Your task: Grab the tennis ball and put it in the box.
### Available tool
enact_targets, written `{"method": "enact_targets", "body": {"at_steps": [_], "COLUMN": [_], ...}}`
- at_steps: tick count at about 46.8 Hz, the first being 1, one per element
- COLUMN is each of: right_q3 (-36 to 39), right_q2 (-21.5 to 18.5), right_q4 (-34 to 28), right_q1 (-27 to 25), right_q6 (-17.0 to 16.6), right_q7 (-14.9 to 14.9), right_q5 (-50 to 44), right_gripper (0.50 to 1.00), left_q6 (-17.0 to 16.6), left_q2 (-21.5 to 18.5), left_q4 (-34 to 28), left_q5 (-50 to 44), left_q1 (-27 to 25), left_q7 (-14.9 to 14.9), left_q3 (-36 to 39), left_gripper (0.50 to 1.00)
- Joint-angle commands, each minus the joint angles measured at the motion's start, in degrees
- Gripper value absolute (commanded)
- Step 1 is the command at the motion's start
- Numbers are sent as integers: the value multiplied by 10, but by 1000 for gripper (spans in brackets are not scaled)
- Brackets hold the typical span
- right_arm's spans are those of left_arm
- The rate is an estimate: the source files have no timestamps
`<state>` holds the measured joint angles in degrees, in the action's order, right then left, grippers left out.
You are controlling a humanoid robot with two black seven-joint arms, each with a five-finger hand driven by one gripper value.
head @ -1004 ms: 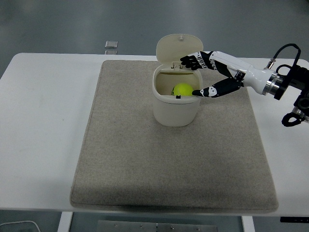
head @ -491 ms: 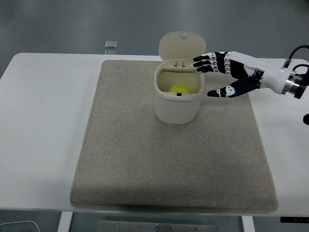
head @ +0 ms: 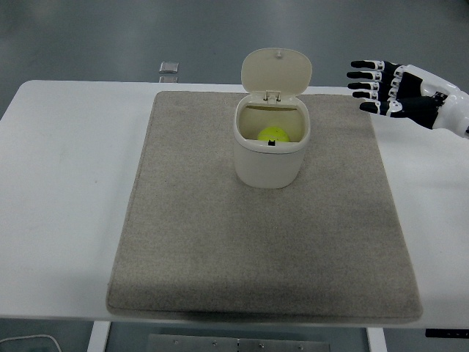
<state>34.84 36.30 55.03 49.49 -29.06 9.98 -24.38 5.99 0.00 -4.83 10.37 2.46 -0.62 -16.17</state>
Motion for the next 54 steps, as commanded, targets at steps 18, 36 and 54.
{"method": "enact_targets", "body": {"at_steps": [18,36,54], "right_q3": [6,8,8], "right_q2": [-71,-83,-82], "right_q4": [-81,-81,-81], "right_q1": [0,-3,-9], "right_q6": [81,99,95], "right_q7": [-93,-84,-84], "right_q5": [262,283,285], "right_gripper": [905,913,913], "left_q6": [0,0,0], "left_q2": [0,0,0], "left_q4": [0,0,0], "left_q5": [0,0,0], "left_q1": [0,0,0], "left_q7": [0,0,0], "left_q3": [0,0,0], "left_gripper": [992,992,992]}}
